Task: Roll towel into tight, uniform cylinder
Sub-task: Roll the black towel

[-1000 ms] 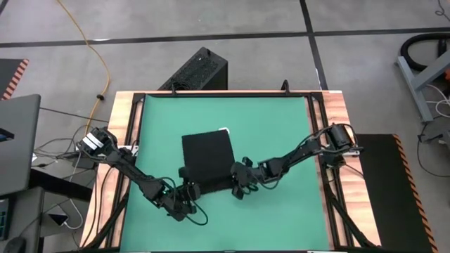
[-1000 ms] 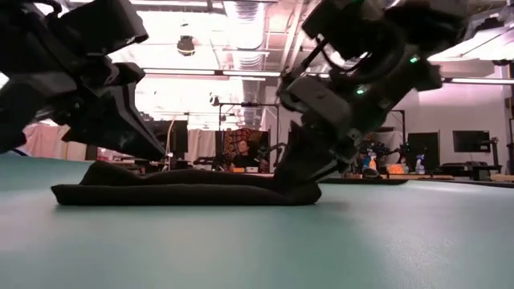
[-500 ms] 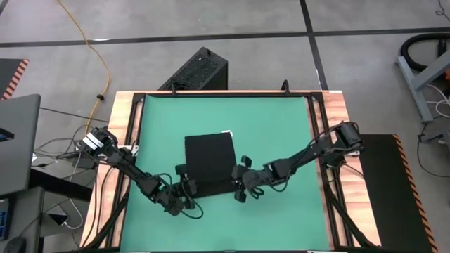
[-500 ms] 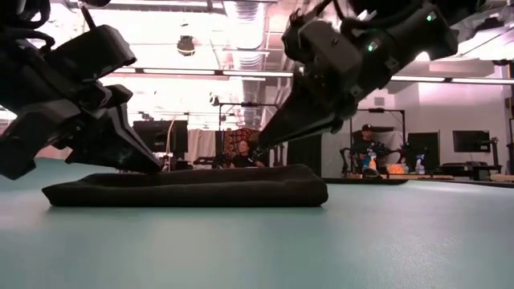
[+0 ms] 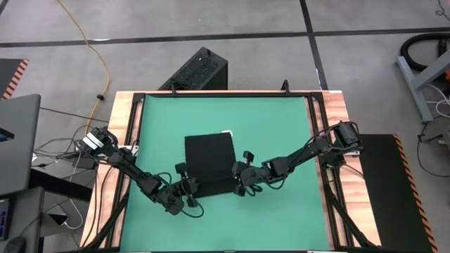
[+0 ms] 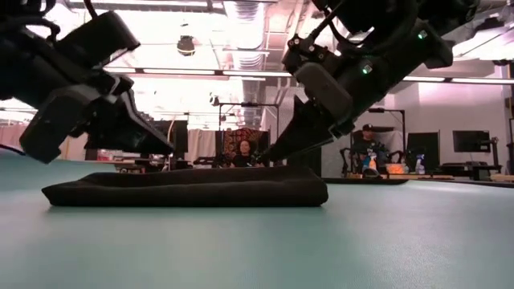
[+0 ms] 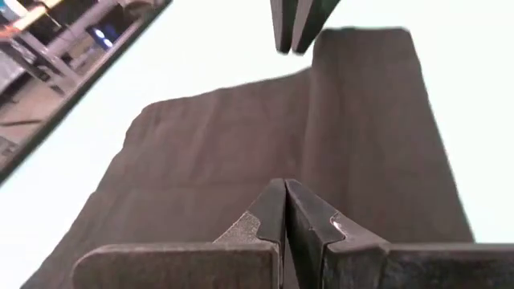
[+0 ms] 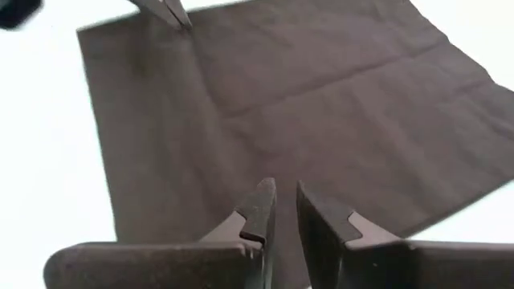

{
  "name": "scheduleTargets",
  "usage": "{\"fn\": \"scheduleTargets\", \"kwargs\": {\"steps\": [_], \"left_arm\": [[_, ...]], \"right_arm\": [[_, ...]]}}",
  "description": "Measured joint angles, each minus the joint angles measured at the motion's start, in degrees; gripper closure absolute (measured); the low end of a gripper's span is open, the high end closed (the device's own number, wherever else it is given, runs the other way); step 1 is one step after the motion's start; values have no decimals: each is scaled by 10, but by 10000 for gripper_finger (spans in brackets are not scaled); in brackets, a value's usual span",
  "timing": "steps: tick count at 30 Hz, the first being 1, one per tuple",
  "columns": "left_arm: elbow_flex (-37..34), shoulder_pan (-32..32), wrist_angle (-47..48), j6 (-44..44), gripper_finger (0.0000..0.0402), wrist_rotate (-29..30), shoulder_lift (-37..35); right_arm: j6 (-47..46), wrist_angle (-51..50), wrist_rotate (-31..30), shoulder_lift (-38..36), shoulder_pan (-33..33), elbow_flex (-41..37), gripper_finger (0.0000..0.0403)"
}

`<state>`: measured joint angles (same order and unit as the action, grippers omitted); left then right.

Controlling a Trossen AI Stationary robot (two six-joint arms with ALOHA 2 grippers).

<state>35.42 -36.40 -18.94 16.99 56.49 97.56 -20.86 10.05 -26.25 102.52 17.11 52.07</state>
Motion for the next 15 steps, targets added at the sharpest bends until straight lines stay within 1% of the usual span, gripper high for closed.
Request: {"fn": "scheduleTargets", "kwargs": {"steps": [6,8,10,11,15], "left_arm": [[36,0,-1,-43,402,11,-1],[46,0,0,-62,401,15,-1],[51,0,0,-79,401,22,-1],[53,0,1,-84,401,24,-1],[54,0,2,-97,402,13,-14]], "right_arm": [[11,2,-16,0,1,0,327],[25,10,-44,0,5,0,327],[64,35,-75,0,11,0,327],[89,52,-79,0,13,0,327],[151,107,-60,0,16,0,327]]}}
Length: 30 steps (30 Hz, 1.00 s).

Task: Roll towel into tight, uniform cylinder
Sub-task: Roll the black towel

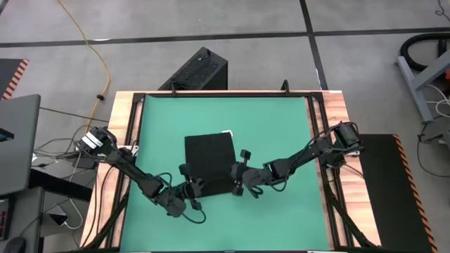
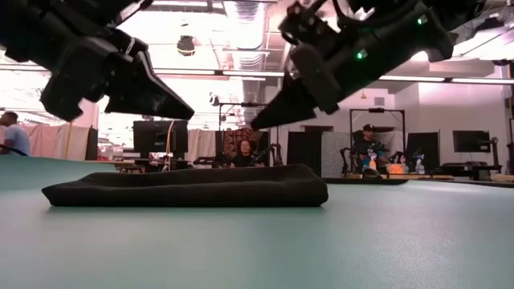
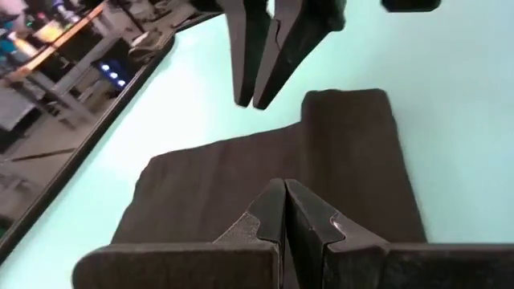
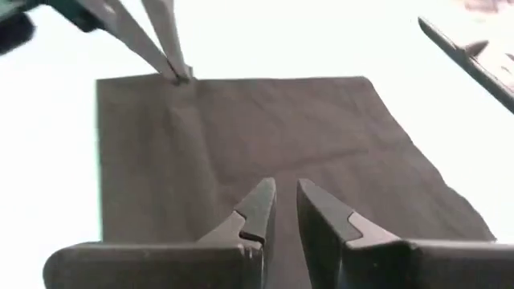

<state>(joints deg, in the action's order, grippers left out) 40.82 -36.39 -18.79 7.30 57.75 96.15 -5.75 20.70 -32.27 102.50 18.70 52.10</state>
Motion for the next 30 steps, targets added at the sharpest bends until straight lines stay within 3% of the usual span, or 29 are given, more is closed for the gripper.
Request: {"fn": "scheduleTargets", "kwargs": {"steps": [5,9,12,15,18,22,26,30], "left_arm": [[0,0,26,-55,402,-46,-64],[-20,8,26,-88,401,-143,-151],[-40,14,24,-77,401,-210,-218],[-76,10,10,-31,401,-210,-247],[-121,-7,-49,0,401,-183,-238],[-174,-19,-201,7,401,-164,-184],[-191,-15,-308,-4,402,-151,-119],[-192,0,-348,1,402,-149,-60]], "right_arm": [[76,35,36,0,2,0,327],[117,72,130,-1,-6,0,327],[136,79,178,-2,-14,0,327],[117,75,205,-2,-23,0,327],[99,98,228,-2,-28,-19,327],[64,199,231,-1,-26,-88,327],[25,284,193,0,-31,-159,327],[21,333,173,0,-40,-182,327]]}}
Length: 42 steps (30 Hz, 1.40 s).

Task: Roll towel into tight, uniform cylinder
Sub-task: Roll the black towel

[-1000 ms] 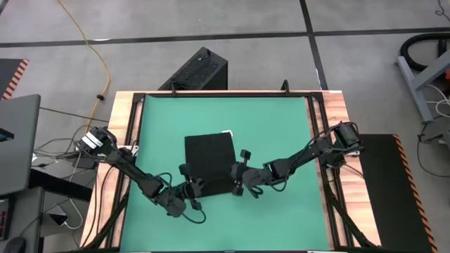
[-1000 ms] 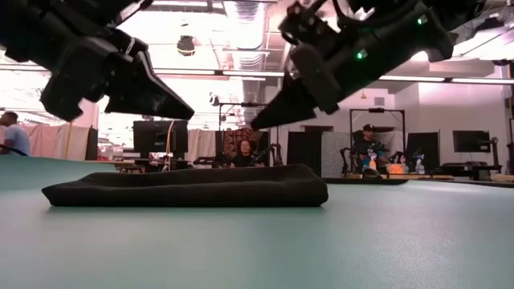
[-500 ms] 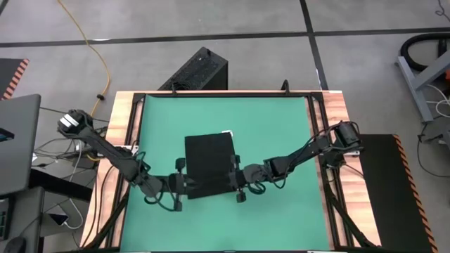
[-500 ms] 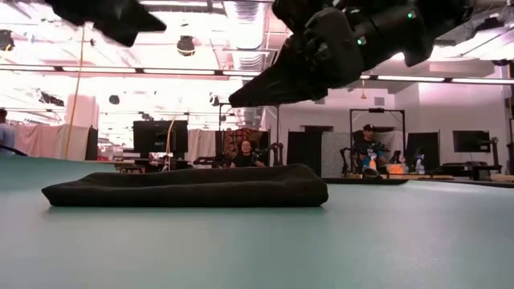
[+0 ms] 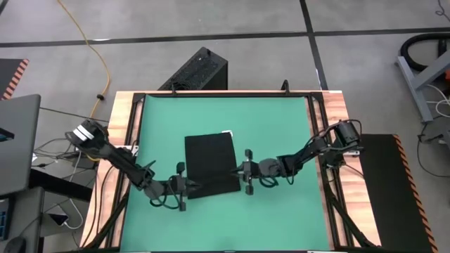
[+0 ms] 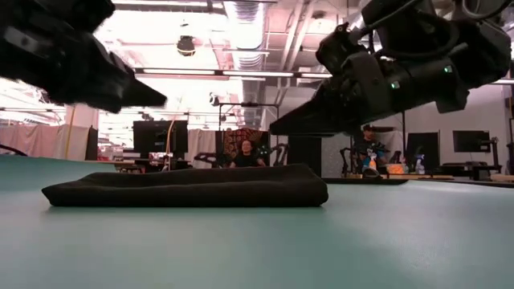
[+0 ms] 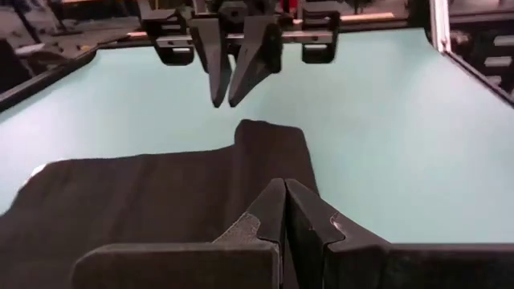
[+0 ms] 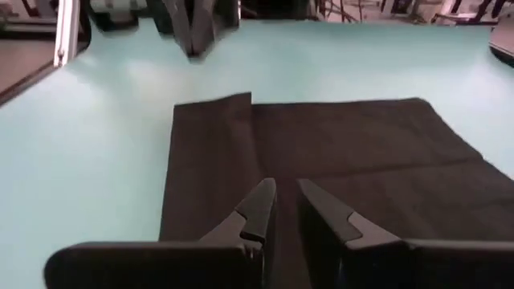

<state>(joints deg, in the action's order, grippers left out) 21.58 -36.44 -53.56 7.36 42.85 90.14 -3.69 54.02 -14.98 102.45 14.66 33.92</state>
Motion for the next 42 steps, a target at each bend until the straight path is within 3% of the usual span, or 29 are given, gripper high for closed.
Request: {"fn": "scheduleTargets", "kwargs": {"steps": [11,19,23,42], "left_arm": [[1,5,-42,22,401,-1,37],[1,6,16,57,401,-4,37],[1,8,73,86,401,0,37],[0,33,168,133,401,-36,37]], "right_arm": [[-5,-10,1,29,-6,-2,328],[-35,38,0,101,-7,-2,328],[-49,34,1,103,-9,-2,328],[-74,51,1,103,-7,-1,328]]}}
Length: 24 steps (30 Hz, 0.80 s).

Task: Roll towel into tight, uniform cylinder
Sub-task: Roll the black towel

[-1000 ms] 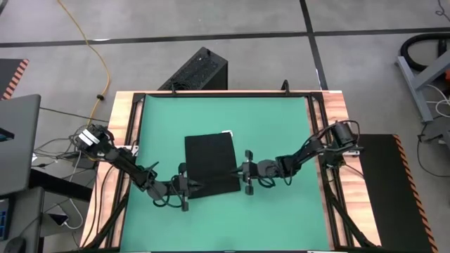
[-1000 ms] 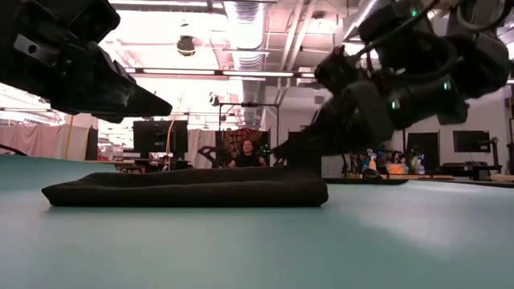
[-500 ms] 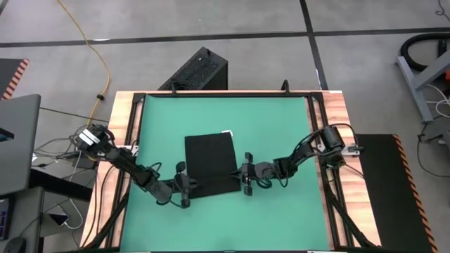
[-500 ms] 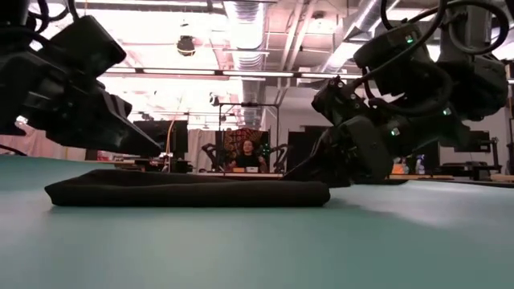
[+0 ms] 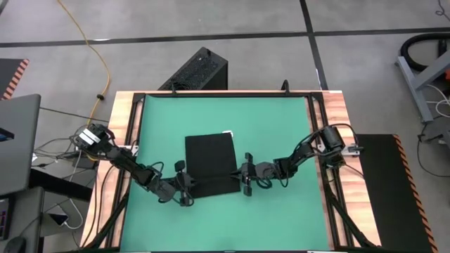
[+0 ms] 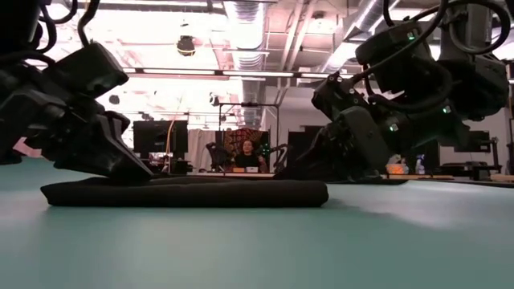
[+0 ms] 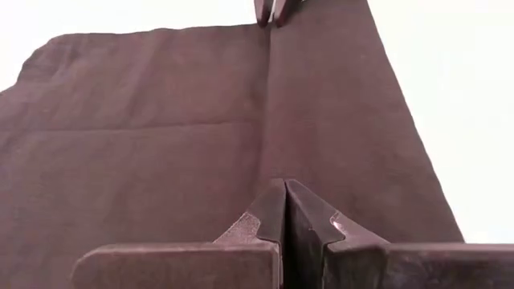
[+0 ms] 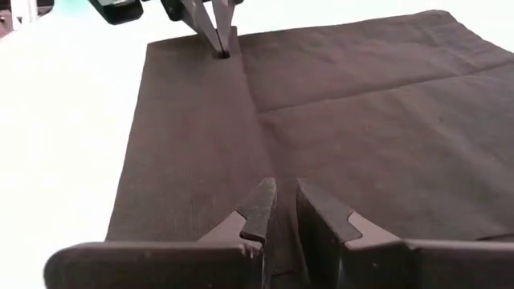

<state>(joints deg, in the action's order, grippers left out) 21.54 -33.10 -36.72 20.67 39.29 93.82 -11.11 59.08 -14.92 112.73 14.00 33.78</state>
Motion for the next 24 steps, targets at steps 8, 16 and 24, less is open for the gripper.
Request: {"fn": "scheduleTargets", "kwargs": {"steps": [8,16,24], "left_arm": [[0,5,13,-7,401,2,0],[0,6,19,-11,401,6,0],[0,6,24,-11,401,17,0]], "right_arm": [[50,8,2,-76,4,0,328],[115,-53,33,-175,39,0,302],[141,-110,24,-186,96,20,175]]}}
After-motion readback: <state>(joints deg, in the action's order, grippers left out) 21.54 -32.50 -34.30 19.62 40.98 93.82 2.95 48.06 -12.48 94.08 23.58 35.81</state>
